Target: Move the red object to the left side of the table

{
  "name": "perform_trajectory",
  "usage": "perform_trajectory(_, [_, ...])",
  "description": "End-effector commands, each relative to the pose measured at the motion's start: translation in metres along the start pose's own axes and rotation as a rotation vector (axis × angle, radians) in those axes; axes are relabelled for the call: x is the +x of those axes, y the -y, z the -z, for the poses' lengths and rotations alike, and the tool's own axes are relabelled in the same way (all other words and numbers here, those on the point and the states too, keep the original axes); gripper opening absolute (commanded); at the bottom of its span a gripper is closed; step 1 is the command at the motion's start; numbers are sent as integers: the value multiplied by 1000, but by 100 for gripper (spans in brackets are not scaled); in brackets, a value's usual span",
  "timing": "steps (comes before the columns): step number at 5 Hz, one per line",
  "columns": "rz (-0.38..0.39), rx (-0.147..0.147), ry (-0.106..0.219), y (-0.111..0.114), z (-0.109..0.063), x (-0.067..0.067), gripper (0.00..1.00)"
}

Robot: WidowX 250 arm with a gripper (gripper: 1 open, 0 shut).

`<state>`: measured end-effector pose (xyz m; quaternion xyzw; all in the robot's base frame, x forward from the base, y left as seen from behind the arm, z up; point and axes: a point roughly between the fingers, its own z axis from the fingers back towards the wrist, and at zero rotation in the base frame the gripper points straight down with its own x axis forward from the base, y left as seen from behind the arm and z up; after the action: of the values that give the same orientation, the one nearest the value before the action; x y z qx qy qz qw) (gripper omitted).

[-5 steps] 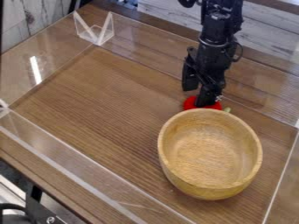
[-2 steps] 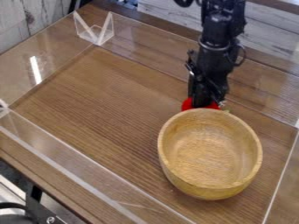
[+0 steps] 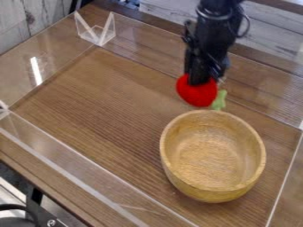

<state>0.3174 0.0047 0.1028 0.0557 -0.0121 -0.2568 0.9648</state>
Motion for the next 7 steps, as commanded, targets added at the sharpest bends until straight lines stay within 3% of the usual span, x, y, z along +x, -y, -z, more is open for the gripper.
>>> perform_trajectory(1, [-78,60,54,-30,-29,-19,0])
perform_trajectory(3, [-206,71,23,-85,-26,-67,0])
perform_trajectory(4, [-246,76,11,-114,-20,-84,0])
perform_trajectory(7, [-242,71,10,-176,6,-116,0])
